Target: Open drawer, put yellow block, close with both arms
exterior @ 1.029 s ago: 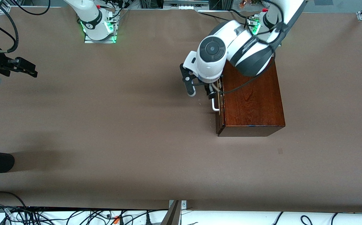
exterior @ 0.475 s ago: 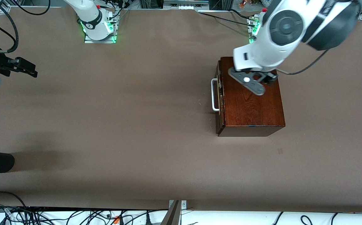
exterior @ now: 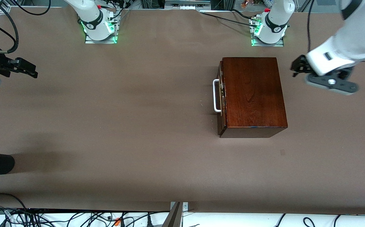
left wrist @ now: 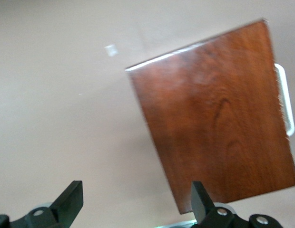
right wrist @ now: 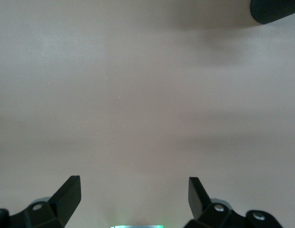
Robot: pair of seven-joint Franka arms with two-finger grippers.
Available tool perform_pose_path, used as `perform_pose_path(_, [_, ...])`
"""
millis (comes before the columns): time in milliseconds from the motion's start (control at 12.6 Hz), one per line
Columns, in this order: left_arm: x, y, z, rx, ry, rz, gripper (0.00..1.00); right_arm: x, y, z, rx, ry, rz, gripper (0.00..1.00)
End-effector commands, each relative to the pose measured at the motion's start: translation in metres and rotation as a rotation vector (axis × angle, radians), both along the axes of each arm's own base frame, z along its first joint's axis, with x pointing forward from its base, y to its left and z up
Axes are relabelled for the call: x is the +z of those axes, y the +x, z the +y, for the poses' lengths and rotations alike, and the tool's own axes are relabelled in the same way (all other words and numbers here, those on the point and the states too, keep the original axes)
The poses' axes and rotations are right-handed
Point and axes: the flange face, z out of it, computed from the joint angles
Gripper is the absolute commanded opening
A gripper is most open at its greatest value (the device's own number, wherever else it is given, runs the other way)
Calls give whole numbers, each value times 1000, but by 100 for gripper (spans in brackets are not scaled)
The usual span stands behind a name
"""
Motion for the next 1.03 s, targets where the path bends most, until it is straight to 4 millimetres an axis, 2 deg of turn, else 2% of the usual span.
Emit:
perform_pose_path(0, [10,-16,30,92,-84,-48,100,7,-4,0,-14,0,-2,100])
perform_pose_path(79, [11,-12,48,121,-93,-67,100,7,-3,0,-14,0,-3,100])
perform_pose_path(158, [7,-9,55,128,-83,-67,100,7,-3,0,-12,0,-3,100])
perform_pose_path(396, [6,-9,56,161,-61,-67,100,7,-3,0,-14,0,-5,100])
perform_pose_path(633, [-7,-9,75,212,-58,-44,100,10,-3,0,-14,1,-9,100])
perform_pose_path(950, [-7,-10,77,252,-53,-42,100,10,-3,0,-14,0,-11,100])
